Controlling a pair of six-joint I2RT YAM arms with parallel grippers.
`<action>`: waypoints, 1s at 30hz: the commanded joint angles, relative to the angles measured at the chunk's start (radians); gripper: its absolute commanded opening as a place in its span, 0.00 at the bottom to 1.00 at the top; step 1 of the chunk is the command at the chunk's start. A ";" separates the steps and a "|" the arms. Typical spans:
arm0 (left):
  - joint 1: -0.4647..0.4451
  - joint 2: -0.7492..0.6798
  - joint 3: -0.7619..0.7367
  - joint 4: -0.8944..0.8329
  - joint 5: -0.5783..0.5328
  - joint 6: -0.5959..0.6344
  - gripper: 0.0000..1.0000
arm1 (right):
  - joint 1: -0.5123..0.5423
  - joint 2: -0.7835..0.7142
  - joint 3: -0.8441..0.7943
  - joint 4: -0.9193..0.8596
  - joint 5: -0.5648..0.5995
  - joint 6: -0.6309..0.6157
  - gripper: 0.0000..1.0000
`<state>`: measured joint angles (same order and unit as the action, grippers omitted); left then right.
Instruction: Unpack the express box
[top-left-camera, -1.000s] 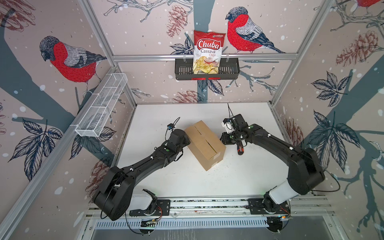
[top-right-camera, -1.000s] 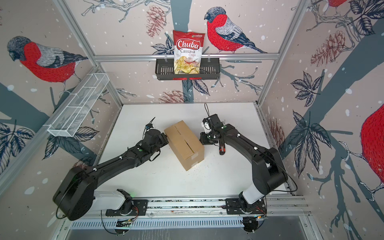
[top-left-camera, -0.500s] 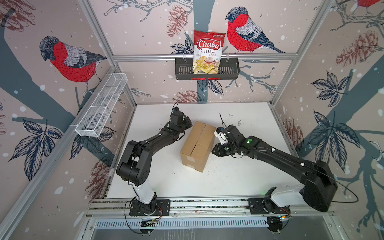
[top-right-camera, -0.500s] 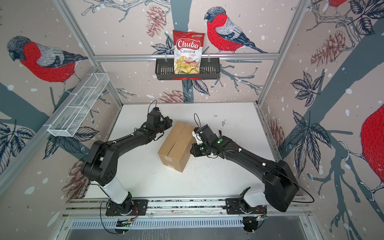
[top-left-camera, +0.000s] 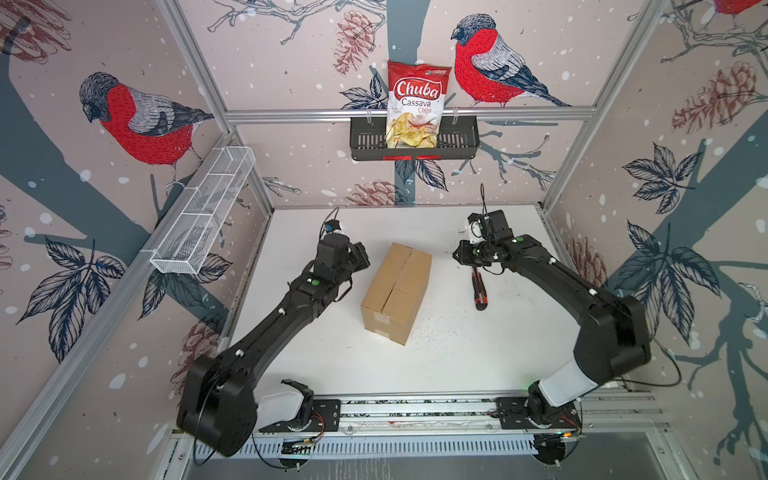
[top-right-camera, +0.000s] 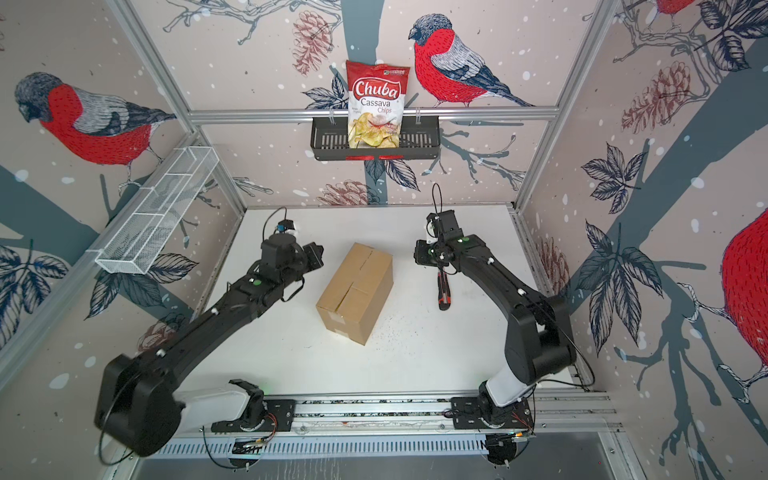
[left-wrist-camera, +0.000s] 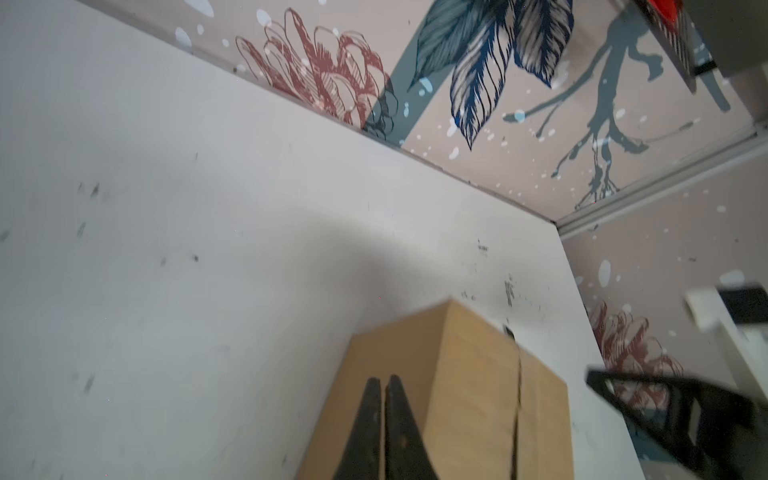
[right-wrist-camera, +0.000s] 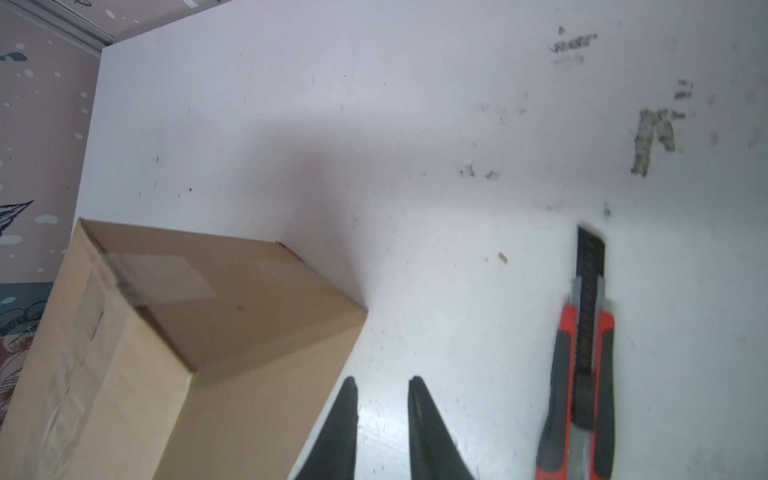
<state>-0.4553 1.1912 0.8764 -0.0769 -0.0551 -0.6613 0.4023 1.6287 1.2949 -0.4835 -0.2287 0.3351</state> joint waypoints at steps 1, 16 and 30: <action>-0.105 -0.141 -0.082 -0.183 -0.238 -0.105 0.08 | -0.008 0.090 0.078 0.016 -0.035 -0.075 0.16; -0.496 -0.210 -0.291 -0.266 -0.393 -0.549 0.06 | 0.019 0.354 0.313 -0.033 -0.124 -0.166 0.16; -0.655 -0.371 -0.319 -0.461 -0.461 -0.765 0.05 | 0.032 0.418 0.394 -0.068 -0.135 -0.198 0.16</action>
<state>-1.0695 0.8280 0.5667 -0.4595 -0.5003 -1.3449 0.4313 2.0350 1.6703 -0.5285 -0.3481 0.1562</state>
